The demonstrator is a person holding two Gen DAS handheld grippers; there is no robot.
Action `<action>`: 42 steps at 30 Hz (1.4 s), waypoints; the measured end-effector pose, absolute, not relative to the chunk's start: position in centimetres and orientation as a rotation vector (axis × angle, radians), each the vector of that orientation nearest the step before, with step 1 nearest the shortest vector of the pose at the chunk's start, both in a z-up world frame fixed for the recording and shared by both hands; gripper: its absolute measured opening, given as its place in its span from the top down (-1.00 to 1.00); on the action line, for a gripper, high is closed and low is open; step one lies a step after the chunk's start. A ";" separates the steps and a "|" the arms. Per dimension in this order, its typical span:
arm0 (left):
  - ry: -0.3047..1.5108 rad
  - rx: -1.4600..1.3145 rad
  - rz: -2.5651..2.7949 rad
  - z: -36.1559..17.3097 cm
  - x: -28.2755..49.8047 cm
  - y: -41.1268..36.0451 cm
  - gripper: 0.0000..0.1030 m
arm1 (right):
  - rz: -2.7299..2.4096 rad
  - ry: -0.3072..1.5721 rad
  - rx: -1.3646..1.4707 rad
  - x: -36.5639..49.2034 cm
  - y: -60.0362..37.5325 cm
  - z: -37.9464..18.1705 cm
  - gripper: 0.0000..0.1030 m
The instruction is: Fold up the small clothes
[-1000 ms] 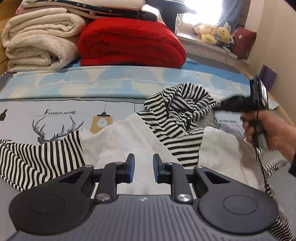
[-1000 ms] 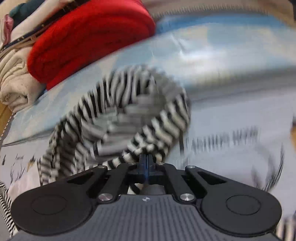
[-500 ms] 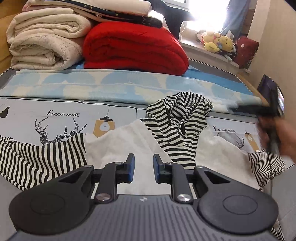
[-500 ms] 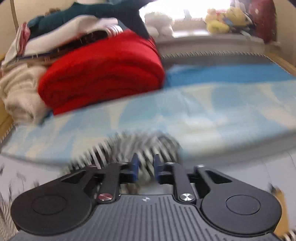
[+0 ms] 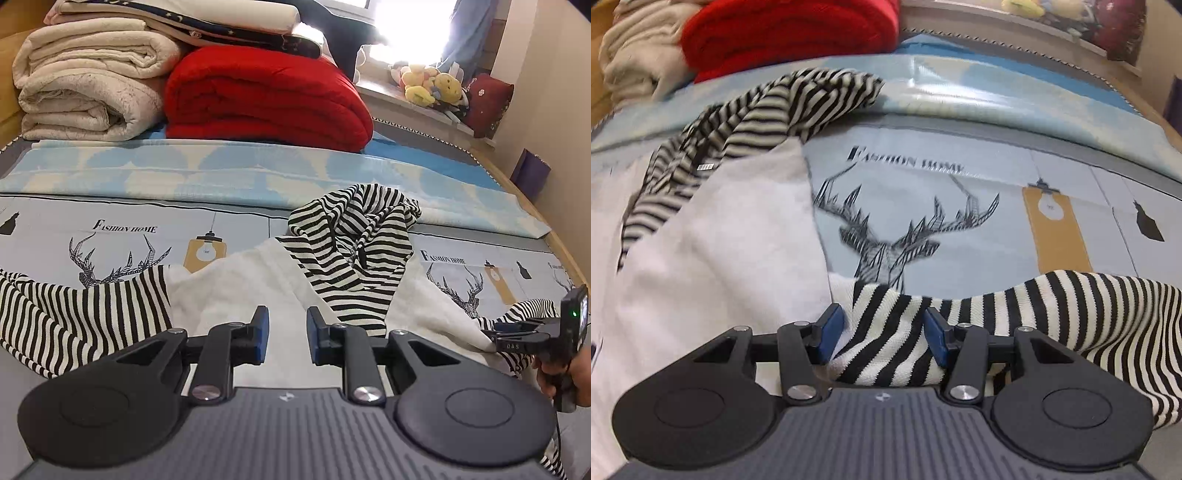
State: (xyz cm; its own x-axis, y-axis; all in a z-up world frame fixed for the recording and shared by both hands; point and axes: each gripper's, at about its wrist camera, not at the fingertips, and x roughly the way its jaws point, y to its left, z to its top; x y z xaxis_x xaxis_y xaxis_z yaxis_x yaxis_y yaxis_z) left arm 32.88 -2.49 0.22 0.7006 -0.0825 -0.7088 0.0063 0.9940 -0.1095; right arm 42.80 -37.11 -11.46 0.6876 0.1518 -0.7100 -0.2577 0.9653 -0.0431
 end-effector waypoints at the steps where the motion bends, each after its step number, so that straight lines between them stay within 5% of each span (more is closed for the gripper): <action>1: 0.795 -0.102 -0.047 0.2 33.0 -2.5 0.53 | 0.232 0.770 -0.169 42.3 -37.2 -11.4 0.02; 8: 0.793 -0.087 -0.062 0.0 33.2 -3.7 0.52 | 0.184 0.632 -0.104 43.4 -38.3 -7.7 0.01; 19: 0.803 -0.089 -0.055 -0.3 33.4 -3.6 0.51 | 0.280 0.767 -0.231 44.6 -36.5 -11.5 -0.01; 23: 0.802 -0.088 -0.059 -0.2 33.3 -3.7 0.51 | 0.307 0.749 -0.251 44.4 -36.1 -11.4 0.83; 28: 0.803 -0.092 -0.055 -0.3 33.3 -3.5 0.51 | 0.203 0.664 -0.233 44.6 -36.3 -9.9 0.89; 34: 0.804 -0.093 -0.060 -0.2 33.3 -3.5 0.51 | 0.021 0.596 -0.015 44.4 -39.5 -8.3 0.53; 36: 0.803 -0.095 -0.061 -0.2 33.3 -3.4 0.51 | -0.041 0.533 0.029 43.1 -41.3 -7.6 0.00; 42: 0.807 -0.090 -0.060 -0.4 33.2 -3.8 0.51 | -0.458 0.358 0.380 37.5 -51.8 -7.2 -0.04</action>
State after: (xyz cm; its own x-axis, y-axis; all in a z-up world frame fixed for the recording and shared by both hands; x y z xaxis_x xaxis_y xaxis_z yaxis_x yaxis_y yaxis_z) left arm 33.18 -3.76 -0.35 0.6906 -0.0880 -0.7179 0.0193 0.9945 -0.1034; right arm 37.51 -51.79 -7.22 0.8378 -0.3569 -0.4132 0.4875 0.8297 0.2717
